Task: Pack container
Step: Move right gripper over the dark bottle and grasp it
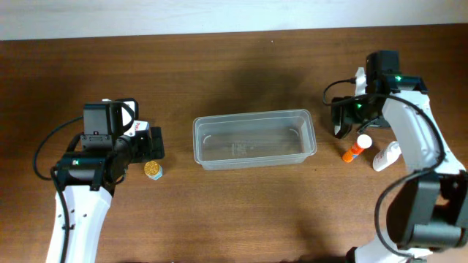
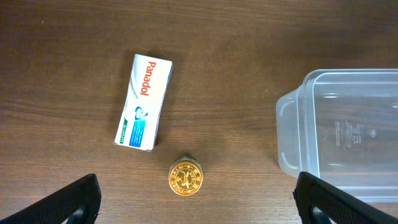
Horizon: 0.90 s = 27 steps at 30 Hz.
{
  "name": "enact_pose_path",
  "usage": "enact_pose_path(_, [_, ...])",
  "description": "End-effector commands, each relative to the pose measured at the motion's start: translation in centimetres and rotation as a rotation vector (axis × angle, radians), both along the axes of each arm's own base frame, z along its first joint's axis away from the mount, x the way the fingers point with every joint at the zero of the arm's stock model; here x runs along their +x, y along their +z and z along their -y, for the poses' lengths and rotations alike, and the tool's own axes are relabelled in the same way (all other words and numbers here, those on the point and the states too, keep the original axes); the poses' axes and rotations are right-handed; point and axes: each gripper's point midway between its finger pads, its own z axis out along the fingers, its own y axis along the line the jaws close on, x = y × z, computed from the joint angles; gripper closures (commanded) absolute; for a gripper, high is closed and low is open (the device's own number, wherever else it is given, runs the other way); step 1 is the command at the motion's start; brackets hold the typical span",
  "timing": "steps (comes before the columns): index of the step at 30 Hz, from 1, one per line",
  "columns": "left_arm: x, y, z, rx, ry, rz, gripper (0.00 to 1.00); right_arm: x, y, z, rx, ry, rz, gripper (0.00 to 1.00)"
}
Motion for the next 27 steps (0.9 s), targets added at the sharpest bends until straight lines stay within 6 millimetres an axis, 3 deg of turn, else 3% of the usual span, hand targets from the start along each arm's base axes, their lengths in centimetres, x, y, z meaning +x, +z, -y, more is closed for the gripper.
enact_pose_path(1, [0.4, 0.9, 0.4, -0.019, -0.009, 0.023, 0.00, 1.3, -0.2, 0.0, 0.004, 0.012, 0.024, 0.03])
enact_pose_path(11, [0.4, 0.9, 0.4, -0.019, -0.009, 0.022, 0.00, 2.2, -0.3, 0.2, 0.000, 0.011, 0.051, 0.38])
enact_pose_path(18, [0.4, 0.9, 0.4, -0.019, -0.009, 0.022, 0.00, 2.1, -0.4, 0.2, 0.000, 0.011, 0.049, 0.52])
enact_pose_path(22, [0.4, 0.9, 0.4, -0.019, -0.010, 0.022, 0.00, 1.9, -1.0, 0.1, 0.002, 0.011, 0.031, 0.52])
enact_pose_path(27, [0.4, 0.9, 0.4, -0.019, -0.009, 0.022, 0.00, 1.8, -1.7, 0.1, 0.004, 0.011, 0.011, 0.61])
